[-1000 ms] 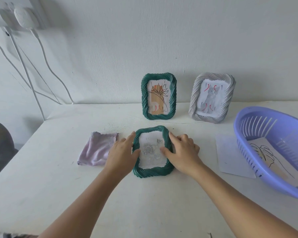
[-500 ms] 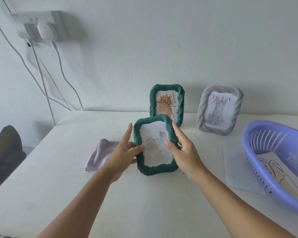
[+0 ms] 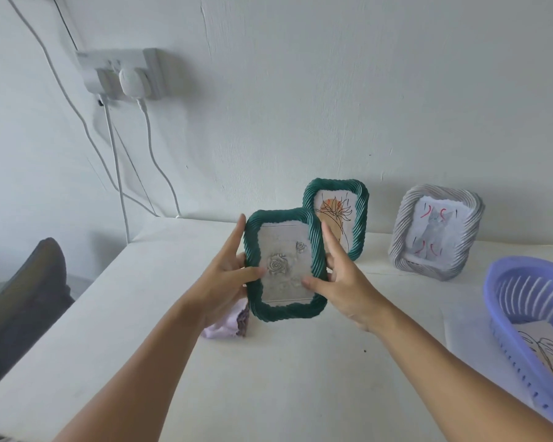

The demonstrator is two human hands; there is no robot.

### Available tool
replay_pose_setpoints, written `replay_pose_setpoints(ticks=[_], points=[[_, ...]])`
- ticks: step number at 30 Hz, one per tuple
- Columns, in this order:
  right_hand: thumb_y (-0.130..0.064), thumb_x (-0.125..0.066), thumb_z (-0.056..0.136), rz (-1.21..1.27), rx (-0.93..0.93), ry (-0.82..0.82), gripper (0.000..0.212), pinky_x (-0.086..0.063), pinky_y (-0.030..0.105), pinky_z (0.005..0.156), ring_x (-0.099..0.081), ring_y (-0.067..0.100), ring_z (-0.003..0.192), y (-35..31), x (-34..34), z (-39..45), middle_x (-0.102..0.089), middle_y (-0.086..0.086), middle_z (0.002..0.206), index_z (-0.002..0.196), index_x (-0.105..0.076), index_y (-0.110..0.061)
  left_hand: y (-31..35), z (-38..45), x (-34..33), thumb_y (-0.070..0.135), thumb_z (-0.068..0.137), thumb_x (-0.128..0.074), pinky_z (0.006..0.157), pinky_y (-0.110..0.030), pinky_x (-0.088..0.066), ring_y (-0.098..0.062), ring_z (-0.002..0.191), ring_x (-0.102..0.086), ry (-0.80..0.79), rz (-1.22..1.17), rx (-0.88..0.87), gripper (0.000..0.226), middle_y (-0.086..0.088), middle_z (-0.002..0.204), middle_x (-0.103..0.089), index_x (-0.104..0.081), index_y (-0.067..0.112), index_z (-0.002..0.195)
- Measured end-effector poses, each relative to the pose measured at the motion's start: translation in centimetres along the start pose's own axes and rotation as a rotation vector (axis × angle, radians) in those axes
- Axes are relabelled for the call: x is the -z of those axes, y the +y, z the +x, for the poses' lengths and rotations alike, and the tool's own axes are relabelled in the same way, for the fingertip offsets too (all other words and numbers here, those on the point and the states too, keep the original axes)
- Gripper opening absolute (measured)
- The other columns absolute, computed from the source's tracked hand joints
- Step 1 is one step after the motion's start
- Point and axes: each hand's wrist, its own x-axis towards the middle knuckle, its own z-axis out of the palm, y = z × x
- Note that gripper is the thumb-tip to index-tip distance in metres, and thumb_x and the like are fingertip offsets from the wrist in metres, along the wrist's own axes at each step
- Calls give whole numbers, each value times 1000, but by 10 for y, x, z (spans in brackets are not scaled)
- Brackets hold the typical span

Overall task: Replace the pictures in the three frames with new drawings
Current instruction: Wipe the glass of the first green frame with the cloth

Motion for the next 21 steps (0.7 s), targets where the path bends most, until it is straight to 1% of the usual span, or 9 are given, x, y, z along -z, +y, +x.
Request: replay_pose_setpoints(ticks=[2,4,6,8,10,13,17,19,21], points=[[-2,-71,91,-8,-9,-28,105,-45,25,108,-40,-12,137,-4,-2,10,-39,-50,138,157,-7,-53,4,3,7,-13,97,-52,96,-57,-54,-37,120,-65,9,16,-20,98,-21,128,-65,-10,53,157],[1,-70,91,-27,-1,-27,105,-46,22,106,-42,-13,134,-7,-7,22,-41,-48,137,157,-7,-52,8,6,15,-13,97,-53,92,-52,-57,-35,119,-66,34,32,-39,98,-21,128,-66,-10,52,157],[2,-70,91,-32,16,-16,106,-46,31,110,-45,-4,136,-8,-14,36,-44,-38,144,157,-7,-52,11,11,25,-13,97,-53,93,-52,-57,-34,120,-65,53,48,-58,98,-18,130,-66,-10,52,157],[1,-70,91,-24,26,-5,107,-47,41,111,-47,5,139,-8,-23,50,-43,-18,155,154,-8,-58,14,17,35,-13,97,-52,95,-55,-55,-35,121,-64,69,54,-61,98,-18,131,-65,-10,53,157],[0,-70,92,-35,37,6,107,-46,45,112,-47,9,140,-6,-32,65,-41,-8,158,150,-8,-65,17,23,46,-14,98,-50,95,-53,-56,-35,122,-63,91,65,-64,98,-18,131,-64,-10,54,157],[0,-70,92,-51,42,19,108,-49,44,109,-49,8,137,-2,-43,89,-44,-9,155,148,-8,-68,20,36,65,-14,98,-50,95,-52,-56,-33,123,-63,118,98,-70,98,-10,130,-67,-10,54,157],[0,-67,94,-61,34,10,107,-51,42,107,-53,4,132,5,-51,123,-45,-13,154,149,-5,-68,21,57,88,-13,98,-51,94,-49,-57,-30,122,-64,149,108,-74,98,-9,131,-67,-12,55,156],[-1,-67,95,-81,39,14,107,-49,40,109,-48,3,137,8,-55,139,-39,-16,157,148,-5,-69,20,69,98,-12,98,-52,95,-48,-56,-28,122,-64,163,118,-74,98,-7,133,-66,-13,57,155],[-2,-68,95,-109,51,21,107,-45,42,113,-37,7,145,12,-59,153,-31,-17,161,147,-4,-70,18,81,107,-11,98,-53,96,-48,-56,-27,121,-65,180,137,-76,98,-6,135,-64,-12,58,154]])
